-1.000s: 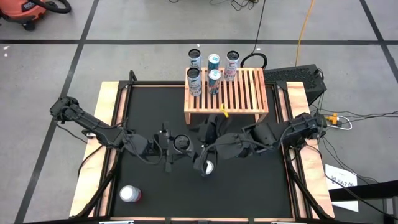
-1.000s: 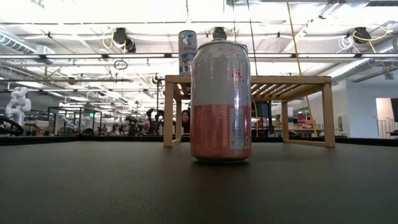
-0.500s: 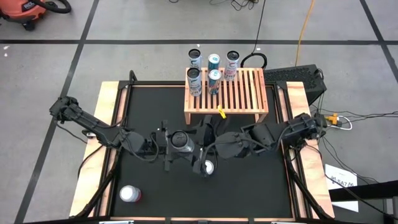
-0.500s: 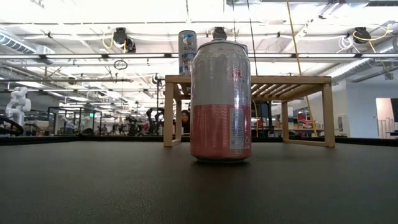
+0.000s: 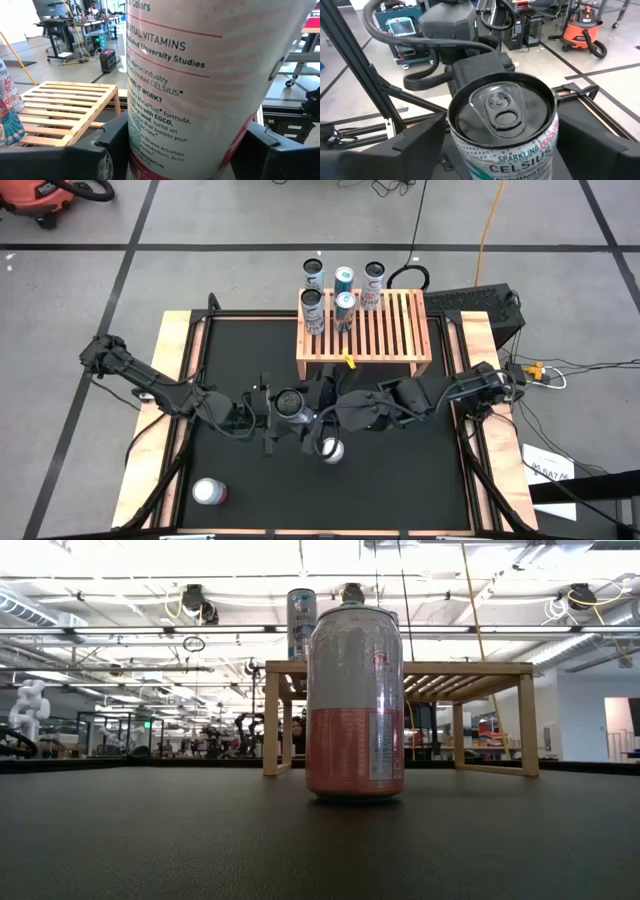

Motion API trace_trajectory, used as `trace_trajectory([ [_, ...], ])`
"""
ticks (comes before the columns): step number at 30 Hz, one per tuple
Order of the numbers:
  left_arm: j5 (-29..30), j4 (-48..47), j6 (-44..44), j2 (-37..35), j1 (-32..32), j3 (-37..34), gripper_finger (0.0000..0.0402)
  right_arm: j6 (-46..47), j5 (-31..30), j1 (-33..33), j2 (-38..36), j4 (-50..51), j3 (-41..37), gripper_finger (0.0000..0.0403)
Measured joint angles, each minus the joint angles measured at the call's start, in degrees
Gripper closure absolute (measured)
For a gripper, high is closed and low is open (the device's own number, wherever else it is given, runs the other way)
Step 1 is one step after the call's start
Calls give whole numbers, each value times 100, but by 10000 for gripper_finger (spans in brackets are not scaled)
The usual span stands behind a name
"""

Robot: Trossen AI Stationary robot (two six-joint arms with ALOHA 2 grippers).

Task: Place canned beverage on shelf
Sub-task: Put the pink soda can on the shelf aligned with the other pink soda can

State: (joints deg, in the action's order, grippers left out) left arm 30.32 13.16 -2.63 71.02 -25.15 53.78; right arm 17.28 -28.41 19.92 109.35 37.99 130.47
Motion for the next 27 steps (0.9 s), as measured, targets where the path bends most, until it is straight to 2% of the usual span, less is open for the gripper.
trace_trajectory([
  [8, 7, -22, -24, 4, -4, 0, 157, -56, -26, -7, -8, 95, 3, 168],
  [14, 12, -30, 19, -15, 4, 0, 147, -210, -138, -45, -110, 403, 3, 168],
  [19, 314, -190, 34, -248, 33, 5, 104, -234, -141, -181, -464, 1127, 3, 168],
  [22, 505, -347, -1, -461, 49, 21, 78, -386, -399, -320, -741, 1924, -6, 168],
  [27, 807, -541, 1, -754, 171, 17, 56, -389, -616, -609, -1129, 2572, -2, 168],
])
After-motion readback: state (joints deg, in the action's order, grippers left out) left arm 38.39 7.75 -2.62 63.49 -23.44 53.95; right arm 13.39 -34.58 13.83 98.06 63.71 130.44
